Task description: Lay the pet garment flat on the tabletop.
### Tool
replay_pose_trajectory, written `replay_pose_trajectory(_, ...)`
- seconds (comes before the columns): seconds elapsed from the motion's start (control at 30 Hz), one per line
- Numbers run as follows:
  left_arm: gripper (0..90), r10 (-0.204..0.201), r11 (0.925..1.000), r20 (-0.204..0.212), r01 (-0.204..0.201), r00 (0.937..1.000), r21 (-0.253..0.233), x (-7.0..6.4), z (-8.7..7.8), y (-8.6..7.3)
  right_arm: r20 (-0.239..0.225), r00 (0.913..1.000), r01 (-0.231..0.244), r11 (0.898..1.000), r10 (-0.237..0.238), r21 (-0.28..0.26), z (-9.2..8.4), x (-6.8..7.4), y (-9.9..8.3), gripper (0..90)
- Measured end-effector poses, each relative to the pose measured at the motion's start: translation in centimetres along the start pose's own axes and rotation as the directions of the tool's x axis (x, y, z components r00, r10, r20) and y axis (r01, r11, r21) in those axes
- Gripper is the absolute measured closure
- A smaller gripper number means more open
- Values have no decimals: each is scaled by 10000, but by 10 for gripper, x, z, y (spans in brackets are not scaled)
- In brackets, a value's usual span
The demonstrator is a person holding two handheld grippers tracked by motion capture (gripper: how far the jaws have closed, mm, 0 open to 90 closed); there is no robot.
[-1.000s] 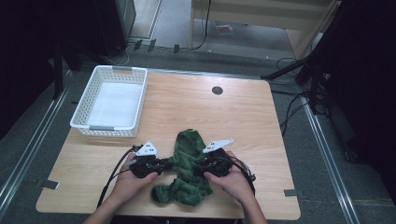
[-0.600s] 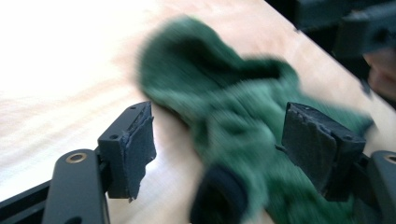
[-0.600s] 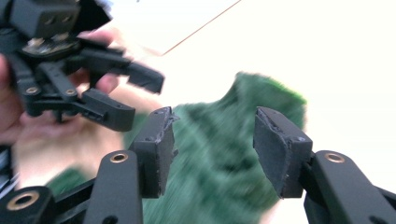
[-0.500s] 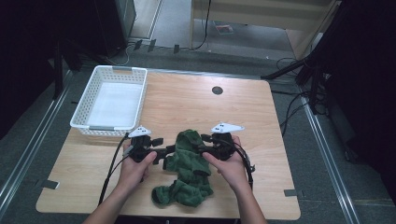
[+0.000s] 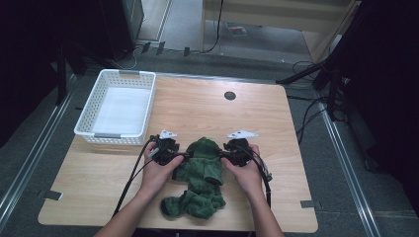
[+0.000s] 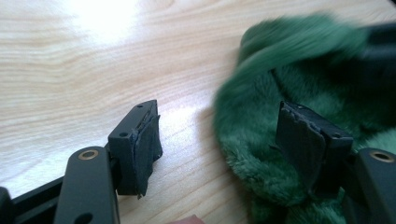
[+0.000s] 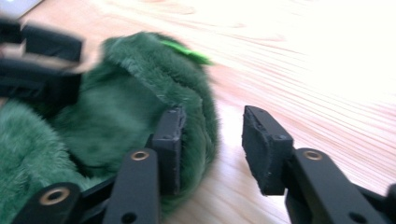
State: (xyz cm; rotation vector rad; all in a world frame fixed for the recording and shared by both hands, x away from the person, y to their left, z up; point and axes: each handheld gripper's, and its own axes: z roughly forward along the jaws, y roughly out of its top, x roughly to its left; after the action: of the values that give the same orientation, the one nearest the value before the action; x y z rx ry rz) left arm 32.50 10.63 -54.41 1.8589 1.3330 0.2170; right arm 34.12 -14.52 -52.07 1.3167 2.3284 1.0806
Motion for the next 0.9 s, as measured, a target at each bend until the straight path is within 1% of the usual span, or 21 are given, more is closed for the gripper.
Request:
replay_pose_trajectory(0.03,321,141,9999,-96,-141,9999,1,-2,1,0,-173,9996,-221,9997,220,-38,-2,-5,-2,643)
replay_pose_trajectory(0.07,321,236,9997,-194,-236,9995,2,-3,2,1,-173,9996,-221,9997,220,-38,-2,-5,-2,643)
replay_pose_trajectory(0.1,341,248,9997,-218,-248,9995,12,-3,3,2,-378,9993,-52,10000,50,-28,-2,-4,-3,689)
replay_pose_trajectory(0.13,341,273,9996,-267,-273,9993,5,-4,4,3,-378,9993,-52,10000,50,-28,-2,-4,-3,689)
replay_pose_trajectory(0.17,358,340,9994,-333,-341,9989,-12,-5,5,4,-440,9990,72,10000,-73,-29,-2,-2,-3,718)
replay_pose_trajectory(0.23,429,517,9986,-480,-519,9975,-39,-7,7,6,-601,9978,279,9995,-288,-157,-3,2,-3,827)
replay_pose_trajectory(0.27,429,667,9977,-491,-670,9966,-44,-8,8,7,-601,9978,279,9995,-288,-157,-3,2,-3,827)
replay_pose_trajectory(0.33,494,1014,9947,-568,-1021,9932,-101,-10,11,8,-754,9960,446,9980,-479,-440,-5,4,-2,859)
replay_pose_trajectory(0.37,560,1199,9926,-540,-1209,9913,-146,-10,12,8,-856,9949,479,9973,-525,-552,-6,4,-1,865)
replay_pose_trajectory(0.4,672,1377,9901,-458,-1387,9894,-197,-11,13,9,-1053,9925,533,9949,-623,-860,-9,4,0,871)
replay_pose_trajectory(0.43,738,1532,9878,-416,-1542,9873,-203,-11,13,10,-1160,9911,533,9938,-646,-977,-10,4,0,873)
replay_pose_trajectory(0.47,799,1532,9878,-416,-1542,9873,-203,-11,13,10,-1160,9911,533,9938,-646,-977,-10,4,0,873)
replay_pose_trajectory(0.53,896,1380,9896,-450,-1397,9894,-357,-8,12,11,-1108,9915,533,9895,-684,-1345,-15,4,2,874)
replay_pose_trajectory(0.63,900,1334,9859,-549,-1381,9895,-943,-6,5,16,-1019,9915,635,9836,-815,-1690,-18,5,4,874)
replay_pose_trajectory(0.67,900,1361,9833,-558,-1418,9891,-1142,-5,2,18,-1040,9893,785,9744,-1022,-2106,-23,5,7,872)
replay_pose_trajectory(0.7,900,1354,9812,-601,-1422,9890,-1302,-4,-1,20,-1040,9893,785,9744,-1022,-2106,-23,5,7,872)
replay_pose_trajectory(0.73,900,1284,9799,-642,-1365,9896,-1452,-4,-4,22,-975,9885,902,9685,-1154,-2321,-26,6,9,871)
replay_pose_trajectory(0.77,900,1162,9791,-597,-1245,9914,-1609,-3,-6,23,-931,9865,1067,9604,-1346,-2574,-29,6,12,869)
replay_pose_trajectory(0.8,900,1091,9784,-482,-1159,9929,-1712,-3,-6,25,-1008,9845,1114,9554,-1436,-2734,-31,7,14,866)
replay_pose_trajectory(0.83,859,1068,9793,-283,-1101,9939,-1699,-2,-5,26,-1131,9830,1085,9540,-1450,-2794,-33,7,15,860)
replay_pose_trajectory(0.9,728,1094,9860,172,-1063,9938,-1282,-2,3,27,-1134,9819,1177,9579,-1517,-2620,-33,8,15,856)
